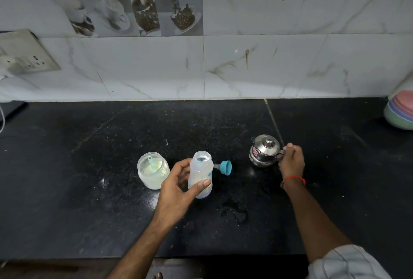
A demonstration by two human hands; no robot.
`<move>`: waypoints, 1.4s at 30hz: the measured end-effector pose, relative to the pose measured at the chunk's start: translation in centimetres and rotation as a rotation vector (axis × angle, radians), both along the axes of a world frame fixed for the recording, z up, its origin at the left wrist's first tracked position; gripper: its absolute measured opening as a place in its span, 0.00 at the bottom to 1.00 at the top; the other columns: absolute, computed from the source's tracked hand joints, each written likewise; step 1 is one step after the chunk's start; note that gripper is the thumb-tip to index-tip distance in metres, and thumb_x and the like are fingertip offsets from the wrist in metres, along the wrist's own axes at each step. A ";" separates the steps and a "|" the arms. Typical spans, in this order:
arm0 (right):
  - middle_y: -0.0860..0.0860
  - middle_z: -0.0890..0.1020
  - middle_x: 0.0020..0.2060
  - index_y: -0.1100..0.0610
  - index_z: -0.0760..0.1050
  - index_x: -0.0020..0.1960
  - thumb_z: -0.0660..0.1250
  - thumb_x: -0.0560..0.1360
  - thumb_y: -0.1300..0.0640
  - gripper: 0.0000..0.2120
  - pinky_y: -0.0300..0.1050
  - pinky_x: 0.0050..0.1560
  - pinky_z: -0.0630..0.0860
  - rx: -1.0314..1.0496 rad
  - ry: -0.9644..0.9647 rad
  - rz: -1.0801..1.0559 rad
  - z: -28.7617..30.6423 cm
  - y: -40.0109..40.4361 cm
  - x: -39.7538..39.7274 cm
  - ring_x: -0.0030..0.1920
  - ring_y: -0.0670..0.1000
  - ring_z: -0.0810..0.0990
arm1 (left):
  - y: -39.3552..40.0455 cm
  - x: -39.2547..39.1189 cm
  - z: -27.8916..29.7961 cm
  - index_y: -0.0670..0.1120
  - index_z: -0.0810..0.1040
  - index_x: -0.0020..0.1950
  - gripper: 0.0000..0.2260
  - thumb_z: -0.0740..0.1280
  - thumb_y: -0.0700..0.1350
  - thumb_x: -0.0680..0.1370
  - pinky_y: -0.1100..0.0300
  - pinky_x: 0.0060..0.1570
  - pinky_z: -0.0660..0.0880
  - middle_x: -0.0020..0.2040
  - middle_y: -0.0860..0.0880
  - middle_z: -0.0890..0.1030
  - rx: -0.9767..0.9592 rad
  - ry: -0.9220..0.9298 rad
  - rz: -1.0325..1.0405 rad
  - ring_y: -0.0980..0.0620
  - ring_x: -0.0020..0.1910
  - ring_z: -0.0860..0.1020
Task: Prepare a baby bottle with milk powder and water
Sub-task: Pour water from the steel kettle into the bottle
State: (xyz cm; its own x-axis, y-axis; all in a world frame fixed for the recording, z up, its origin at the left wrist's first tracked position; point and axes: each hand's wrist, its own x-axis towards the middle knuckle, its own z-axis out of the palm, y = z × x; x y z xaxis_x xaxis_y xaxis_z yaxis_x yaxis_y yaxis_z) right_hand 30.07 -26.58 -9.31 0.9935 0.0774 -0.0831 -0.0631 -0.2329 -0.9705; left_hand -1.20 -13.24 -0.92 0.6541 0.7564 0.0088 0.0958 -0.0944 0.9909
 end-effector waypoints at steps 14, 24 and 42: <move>0.52 0.72 0.30 0.50 0.73 0.42 0.60 0.83 0.46 0.14 0.47 0.31 0.70 0.204 -0.101 -0.129 2.8 -0.5 -3.0 0.28 0.46 0.71 | 1.0 -0.4 -1.8 0.57 0.76 0.66 0.28 0.82 0.56 0.69 0.47 0.64 0.80 0.62 0.55 0.85 0.026 0.105 -0.125 0.54 0.62 0.83; 0.45 0.74 0.24 0.52 0.75 0.42 0.68 0.81 0.54 0.09 0.34 0.19 0.61 0.474 -0.099 0.123 13.6 -2.3 -9.6 0.21 0.42 0.67 | 1.5 -0.5 -1.6 0.65 0.77 0.62 0.24 0.81 0.57 0.69 0.49 0.61 0.81 0.61 0.58 0.84 0.055 0.090 -0.227 0.55 0.62 0.82; 0.53 0.79 0.32 0.62 0.81 0.56 0.73 0.72 0.63 0.13 0.38 0.25 0.62 0.451 -0.130 0.570 18.4 -2.6 -15.0 0.29 0.49 0.67 | 3.4 -0.7 0.7 0.57 0.76 0.65 0.30 0.81 0.61 0.67 0.44 0.64 0.79 0.61 0.56 0.85 0.048 -0.012 -0.239 0.54 0.62 0.83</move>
State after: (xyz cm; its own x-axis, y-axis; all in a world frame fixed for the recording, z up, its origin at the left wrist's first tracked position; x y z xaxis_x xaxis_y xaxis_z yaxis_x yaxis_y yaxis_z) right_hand 15.07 -29.16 9.07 0.7886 0.5832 0.1949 0.0710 0.2284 -0.9710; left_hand -1.88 -9.87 -0.19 0.8138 0.5790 0.0499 0.0535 -0.1602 0.9856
